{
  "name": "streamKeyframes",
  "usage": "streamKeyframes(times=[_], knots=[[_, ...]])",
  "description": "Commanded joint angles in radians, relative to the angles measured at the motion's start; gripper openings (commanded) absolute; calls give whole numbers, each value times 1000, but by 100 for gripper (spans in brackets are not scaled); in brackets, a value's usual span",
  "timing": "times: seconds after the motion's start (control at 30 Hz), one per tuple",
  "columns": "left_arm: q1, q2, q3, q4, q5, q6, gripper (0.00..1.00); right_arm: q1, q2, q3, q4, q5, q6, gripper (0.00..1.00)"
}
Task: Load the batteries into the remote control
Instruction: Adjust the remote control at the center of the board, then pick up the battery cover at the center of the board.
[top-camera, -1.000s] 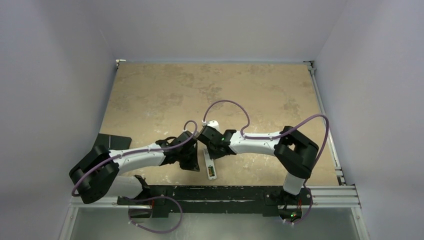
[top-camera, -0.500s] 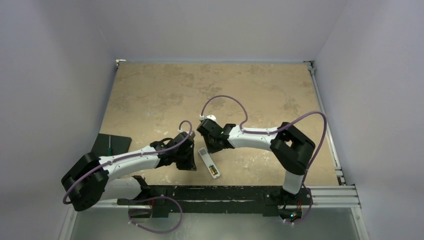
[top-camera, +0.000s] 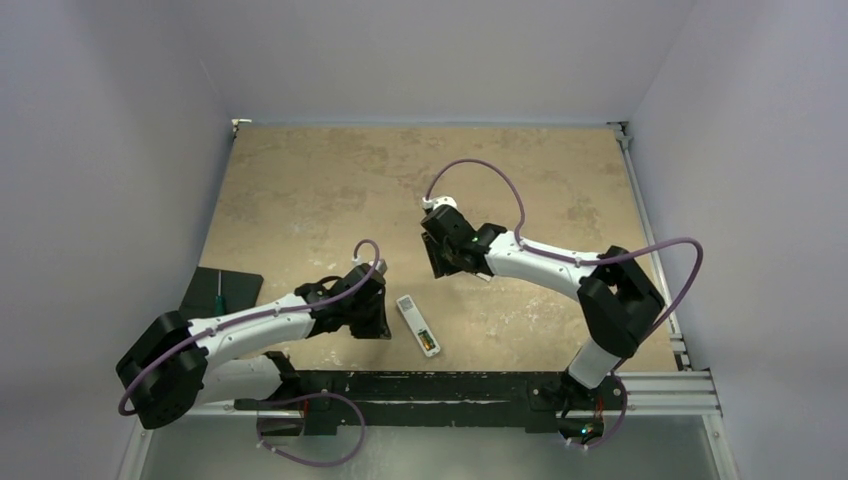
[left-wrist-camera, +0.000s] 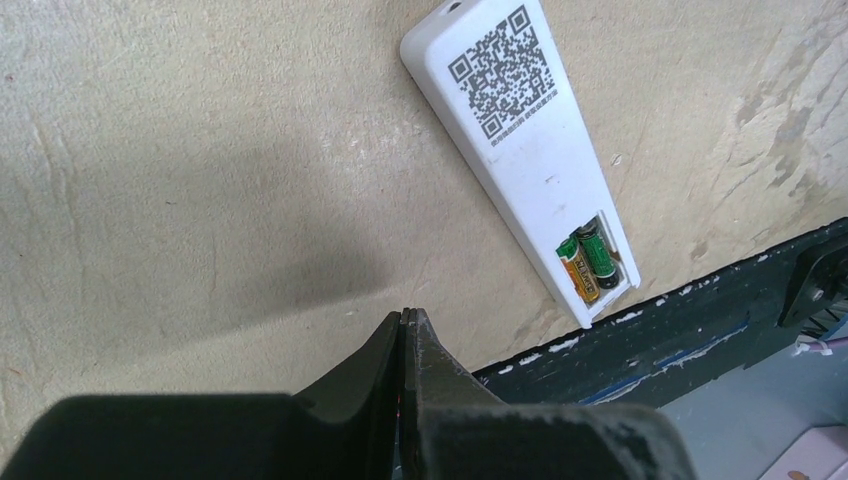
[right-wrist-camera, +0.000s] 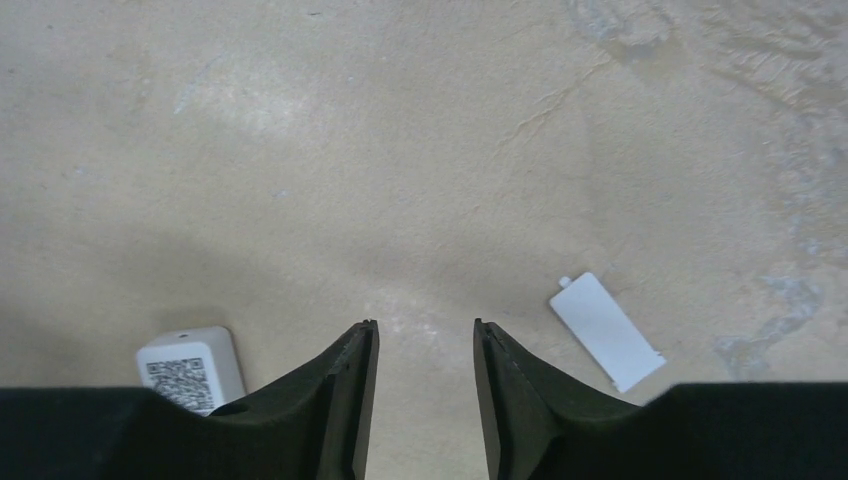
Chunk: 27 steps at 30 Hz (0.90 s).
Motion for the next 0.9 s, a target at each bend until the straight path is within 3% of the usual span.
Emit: streamKeyframes(times=[0.0,0.1,0.2,0.5,0.87], knots=[[-3,12,8,5,-8,4,2,-42,-41,27,-49,38,-108,51],[-3,22,13,8,-5,14,3,-69,-55,20,-60,38,-154,63],[-3,31,17,10,-1,22,4,-105,-58,16,-67,8,-186,69],[-3,42,17,17,6,35,4,-213,-27,10,-76,-123,-242,73],[-3,50,15,27,14,47,5,-261,54,13,-100,-186,-231,74]])
